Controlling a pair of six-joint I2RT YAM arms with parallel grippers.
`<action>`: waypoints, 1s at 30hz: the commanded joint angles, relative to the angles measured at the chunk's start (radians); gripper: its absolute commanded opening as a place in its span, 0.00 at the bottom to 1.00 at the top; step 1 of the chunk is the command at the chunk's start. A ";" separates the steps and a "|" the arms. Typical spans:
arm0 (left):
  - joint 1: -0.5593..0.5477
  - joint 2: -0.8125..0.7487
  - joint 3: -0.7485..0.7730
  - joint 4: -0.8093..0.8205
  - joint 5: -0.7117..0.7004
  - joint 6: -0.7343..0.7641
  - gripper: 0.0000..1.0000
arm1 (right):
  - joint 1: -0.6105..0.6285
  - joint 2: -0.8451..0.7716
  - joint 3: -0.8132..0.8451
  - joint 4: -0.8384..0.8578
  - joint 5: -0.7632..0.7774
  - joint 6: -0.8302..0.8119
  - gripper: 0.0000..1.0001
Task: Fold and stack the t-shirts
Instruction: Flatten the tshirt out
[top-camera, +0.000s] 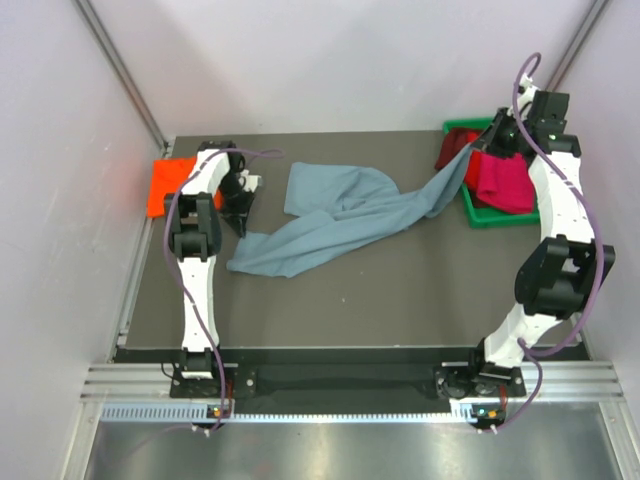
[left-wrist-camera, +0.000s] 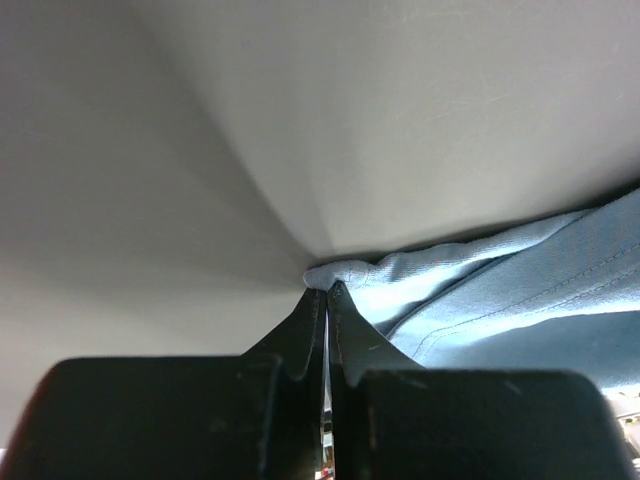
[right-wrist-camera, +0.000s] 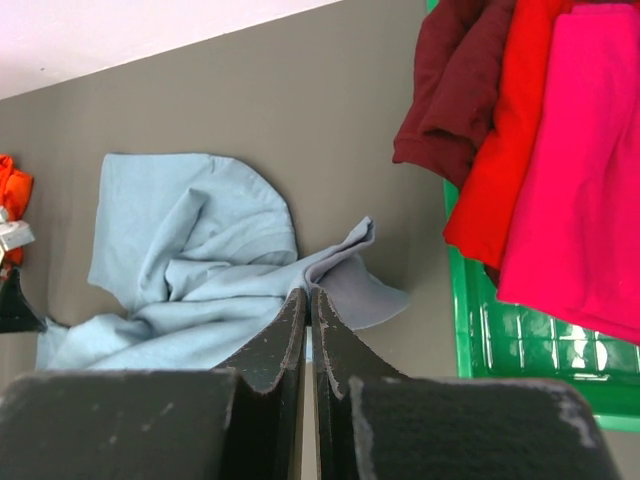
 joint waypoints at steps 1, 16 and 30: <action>-0.005 -0.024 0.025 0.079 -0.015 0.015 0.00 | 0.012 -0.003 0.071 0.037 0.026 -0.012 0.00; -0.005 -0.466 0.099 0.544 -0.104 -0.016 0.00 | -0.042 0.151 0.571 0.113 0.098 -0.015 0.00; -0.005 -0.878 -0.128 0.730 -0.195 -0.043 0.00 | -0.097 0.021 0.509 0.162 -0.075 0.118 0.00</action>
